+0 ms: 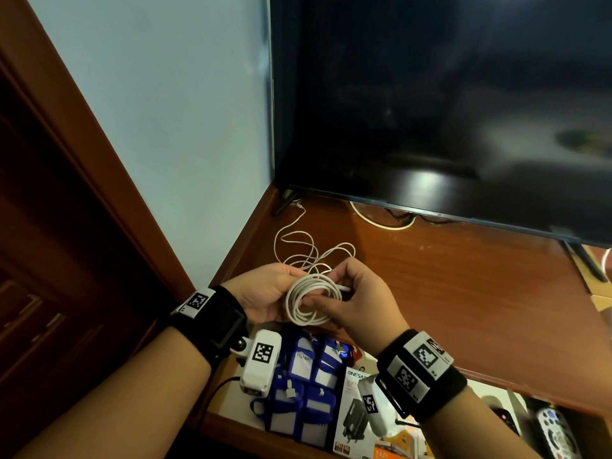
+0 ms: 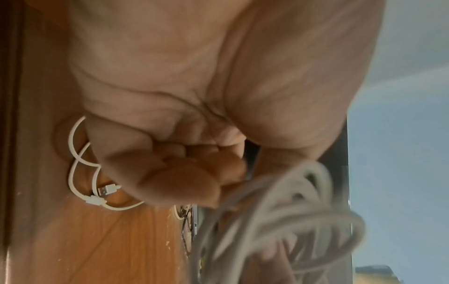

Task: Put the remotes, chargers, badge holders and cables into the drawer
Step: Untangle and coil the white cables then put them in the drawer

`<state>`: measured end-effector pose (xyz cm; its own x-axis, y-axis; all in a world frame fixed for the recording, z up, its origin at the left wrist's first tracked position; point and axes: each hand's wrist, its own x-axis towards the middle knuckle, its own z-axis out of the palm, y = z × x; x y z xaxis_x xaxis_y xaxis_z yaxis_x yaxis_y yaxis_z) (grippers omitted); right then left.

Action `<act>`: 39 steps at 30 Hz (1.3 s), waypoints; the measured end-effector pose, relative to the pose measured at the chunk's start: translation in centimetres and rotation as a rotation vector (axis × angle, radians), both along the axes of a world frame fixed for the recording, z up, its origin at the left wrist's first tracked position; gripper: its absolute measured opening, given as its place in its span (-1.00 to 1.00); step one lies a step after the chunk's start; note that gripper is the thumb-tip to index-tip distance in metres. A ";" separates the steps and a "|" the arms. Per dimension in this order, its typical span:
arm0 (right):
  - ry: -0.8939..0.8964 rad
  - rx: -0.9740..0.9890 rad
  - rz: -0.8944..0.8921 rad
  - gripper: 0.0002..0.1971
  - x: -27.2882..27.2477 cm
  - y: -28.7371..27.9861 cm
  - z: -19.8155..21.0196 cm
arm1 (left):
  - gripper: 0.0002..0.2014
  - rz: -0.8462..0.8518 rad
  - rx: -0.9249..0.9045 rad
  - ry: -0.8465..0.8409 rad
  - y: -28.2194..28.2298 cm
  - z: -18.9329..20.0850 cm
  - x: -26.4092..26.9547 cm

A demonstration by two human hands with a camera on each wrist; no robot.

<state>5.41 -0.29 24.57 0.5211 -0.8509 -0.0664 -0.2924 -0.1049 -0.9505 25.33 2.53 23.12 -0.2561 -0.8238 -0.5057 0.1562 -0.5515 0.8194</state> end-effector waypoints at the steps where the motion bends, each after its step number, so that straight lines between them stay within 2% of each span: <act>1: 0.009 -0.013 -0.002 -0.56 -0.1 -0.1 -0.1 | -0.49 0.014 0.001 0.007 -0.1 0.0 0.0; 4: 0.019 -0.041 0.013 -0.64 -0.6 -0.4 -0.4 | -0.66 0.106 -0.011 -0.031 -0.1 0.0 -0.1; 8: -0.020 -0.040 0.073 -0.75 -1.1 -0.3 -0.9 | -0.74 0.213 -0.079 -0.070 0.2 -0.4 -0.1; 11: 0.005 -0.022 0.065 -0.70 -1.1 -0.3 -1.0 | -0.76 0.320 -0.168 -0.166 0.4 -0.7 -0.5; 15: 0.105 0.110 0.042 -0.58 -0.6 -0.6 -2.4 | -0.84 0.415 -0.231 -0.265 1.2 -1.2 -0.7; 19: 0.182 0.244 0.036 -0.58 0.2 -0.1 -4.6 | -0.87 0.374 -0.209 -0.395 3.0 -3.0 -0.3; 23: 0.314 0.263 0.106 -0.59 2.1 1.3 -8.5 | -0.90 0.329 -0.113 -0.479 5.4 -6.3 0.2; 30: 0.469 0.397 0.196 -0.57 5.1 3.3 -14.6 | -0.84 0.260 0.052 -0.647 8.1 -11.7 1.7; 34: 0.508 0.392 0.191 -0.62 6.3 4.1 -17.3 | -0.73 0.130 0.031 -0.743 8.4 -14.0 2.1; 39: 0.649 0.237 0.234 -0.64 7.3 4.5 -19.8 | -0.90 0.035 0.015 -1.016 7.5 -16.5 2.4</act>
<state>12.70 4.16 4.78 0.4806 -0.6466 -0.5924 -0.7998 -0.0462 -0.5984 27.76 10.00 6.65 0.3248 -0.8146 -0.4806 -0.5940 -0.5711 0.5666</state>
